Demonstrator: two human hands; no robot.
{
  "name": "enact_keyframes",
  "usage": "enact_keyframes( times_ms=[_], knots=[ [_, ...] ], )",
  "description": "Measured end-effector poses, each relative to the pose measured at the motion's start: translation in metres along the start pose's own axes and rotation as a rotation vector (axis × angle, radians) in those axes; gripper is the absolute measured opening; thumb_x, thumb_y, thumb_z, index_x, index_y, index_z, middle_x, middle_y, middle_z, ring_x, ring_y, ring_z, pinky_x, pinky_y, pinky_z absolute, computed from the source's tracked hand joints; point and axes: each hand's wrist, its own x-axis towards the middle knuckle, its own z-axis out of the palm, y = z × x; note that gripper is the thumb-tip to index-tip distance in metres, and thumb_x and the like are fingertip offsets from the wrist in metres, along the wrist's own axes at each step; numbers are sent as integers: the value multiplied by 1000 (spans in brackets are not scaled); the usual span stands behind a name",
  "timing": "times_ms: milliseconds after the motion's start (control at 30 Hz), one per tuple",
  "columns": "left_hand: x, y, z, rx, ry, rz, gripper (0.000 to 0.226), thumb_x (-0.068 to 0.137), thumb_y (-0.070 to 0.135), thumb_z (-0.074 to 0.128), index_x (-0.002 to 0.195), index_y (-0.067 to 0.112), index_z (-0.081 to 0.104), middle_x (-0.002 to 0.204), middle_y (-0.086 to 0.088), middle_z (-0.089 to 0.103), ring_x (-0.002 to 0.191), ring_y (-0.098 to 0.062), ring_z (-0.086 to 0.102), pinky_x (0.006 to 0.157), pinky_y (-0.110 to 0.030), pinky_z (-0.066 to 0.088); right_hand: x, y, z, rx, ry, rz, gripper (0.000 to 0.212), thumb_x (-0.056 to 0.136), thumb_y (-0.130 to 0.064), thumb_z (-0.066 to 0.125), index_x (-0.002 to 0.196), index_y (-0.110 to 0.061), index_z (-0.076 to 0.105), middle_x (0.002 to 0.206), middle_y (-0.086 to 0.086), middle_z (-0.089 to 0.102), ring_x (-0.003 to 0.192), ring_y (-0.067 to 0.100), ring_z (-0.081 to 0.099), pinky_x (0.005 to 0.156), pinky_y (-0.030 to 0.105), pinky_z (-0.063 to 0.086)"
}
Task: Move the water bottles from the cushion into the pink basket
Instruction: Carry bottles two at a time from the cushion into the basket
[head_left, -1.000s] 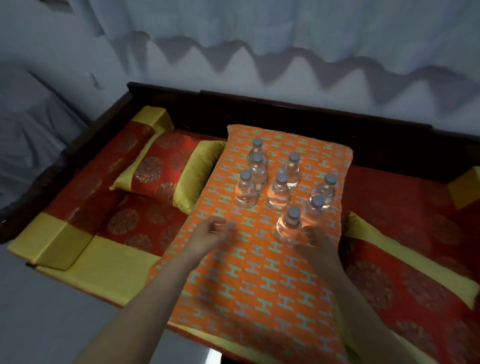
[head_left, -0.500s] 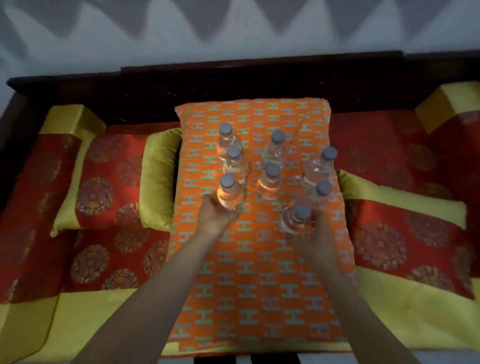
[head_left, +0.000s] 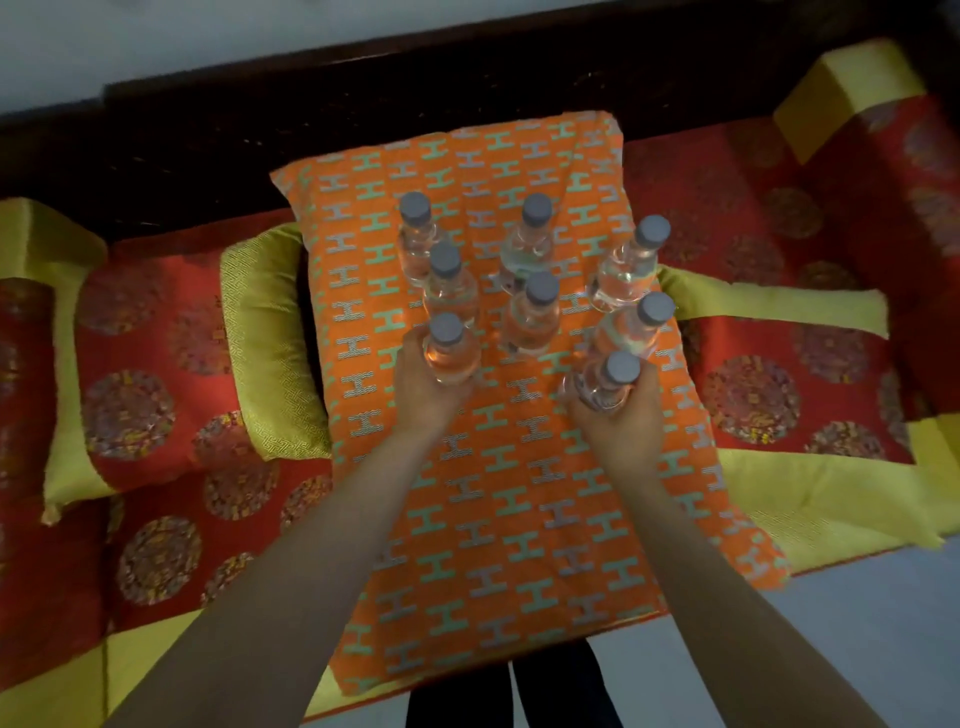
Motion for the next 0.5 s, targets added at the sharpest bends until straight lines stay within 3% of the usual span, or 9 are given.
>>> enact_keyframes(
  times_ms=[100,167,267,400,500],
  knots=[
    [4,5,-4,-22,-39,17,73,65,27,83,126,16,45,111,4,61,94,-12,59,65,-7,38,1,-6,0,-2,0,2,64,62,-37,85,111,-26,46,108,-4,60,94,16,60,77,40,51],
    [2,8,-8,-14,-59,43,72,67,26,83,127,15,45,109,7,58,93,-10,57,61,-3,34,2,-6,-1,3,17,1,65,59,-42,84,110,-26,48,107,-4,62,94,16,61,79,43,53],
    [-7,9,-17,-23,-104,61,71,69,25,83,127,15,43,109,7,58,94,-13,58,69,-12,40,-2,-2,-6,3,33,5,65,57,-48,83,111,-30,53,106,-7,65,93,15,64,78,46,54],
    [-22,12,-32,-31,-165,76,72,69,22,82,128,16,42,106,7,55,95,-14,56,78,-22,43,-13,1,-26,61,89,19,55,62,-32,86,108,-30,56,100,-16,65,89,1,61,77,34,53],
    [-34,18,-41,-79,-220,96,82,60,32,84,129,17,44,108,5,59,95,-12,59,81,-22,45,-21,4,-47,51,130,6,59,63,-27,85,116,-23,59,106,-5,67,90,7,61,75,28,50]
  ],
)
